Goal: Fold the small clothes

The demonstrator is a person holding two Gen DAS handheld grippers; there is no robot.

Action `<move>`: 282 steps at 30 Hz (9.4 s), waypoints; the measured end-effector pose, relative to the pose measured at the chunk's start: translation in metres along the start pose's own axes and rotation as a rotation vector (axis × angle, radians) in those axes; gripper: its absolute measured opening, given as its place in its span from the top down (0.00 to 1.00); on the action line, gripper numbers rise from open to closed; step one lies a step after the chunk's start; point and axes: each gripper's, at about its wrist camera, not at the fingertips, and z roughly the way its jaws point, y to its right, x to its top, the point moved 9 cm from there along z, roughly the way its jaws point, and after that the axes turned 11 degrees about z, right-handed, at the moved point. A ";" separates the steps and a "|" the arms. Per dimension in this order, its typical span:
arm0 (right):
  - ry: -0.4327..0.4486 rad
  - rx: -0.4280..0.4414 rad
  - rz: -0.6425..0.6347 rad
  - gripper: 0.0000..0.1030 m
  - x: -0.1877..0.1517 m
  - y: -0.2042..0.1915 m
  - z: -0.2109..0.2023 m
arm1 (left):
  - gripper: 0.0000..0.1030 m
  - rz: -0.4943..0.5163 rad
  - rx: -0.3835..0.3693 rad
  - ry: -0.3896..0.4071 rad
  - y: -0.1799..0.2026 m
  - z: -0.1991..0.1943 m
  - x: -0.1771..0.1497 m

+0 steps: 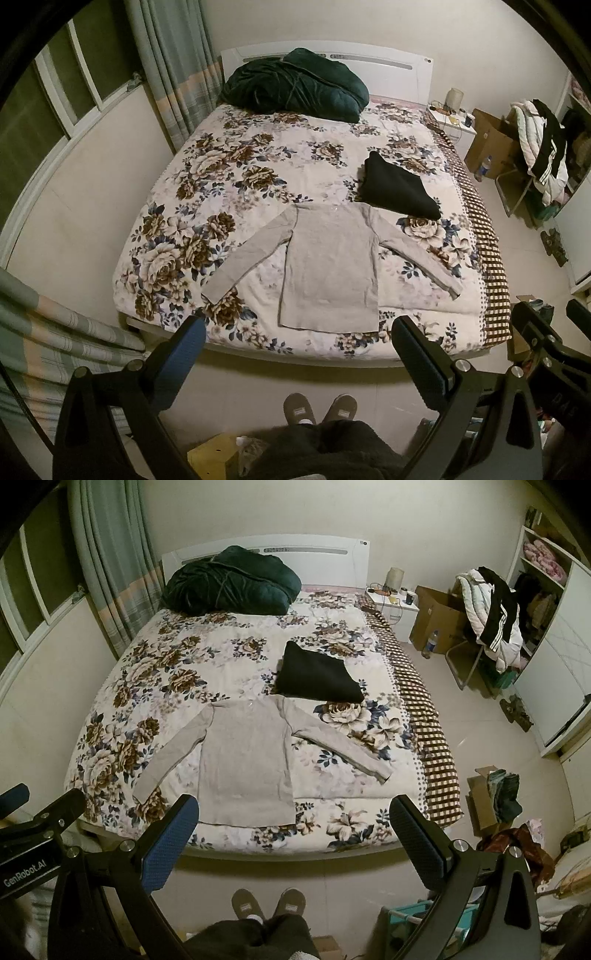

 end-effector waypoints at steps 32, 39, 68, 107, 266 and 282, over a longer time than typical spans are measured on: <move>0.007 -0.002 -0.001 0.00 -0.001 -0.002 -0.007 | 0.00 -0.002 -0.002 0.012 0.010 -0.002 0.008; 0.007 -0.001 -0.001 0.00 -0.002 -0.001 -0.009 | 0.00 -0.003 -0.003 0.013 0.011 -0.002 0.009; -0.005 -0.008 0.011 0.00 0.001 0.008 -0.010 | 0.00 0.004 -0.021 0.022 0.017 -0.018 0.028; -0.179 0.166 1.429 0.08 -0.072 0.392 0.705 | 0.00 0.045 0.134 -0.320 0.162 0.581 0.099; -0.416 0.027 0.171 0.30 0.008 -0.047 0.772 | 0.96 -0.735 -0.066 0.343 -0.136 0.512 0.154; -0.399 -0.069 0.395 0.23 0.015 0.161 0.781 | 0.96 -0.172 -0.365 0.118 0.205 0.603 0.235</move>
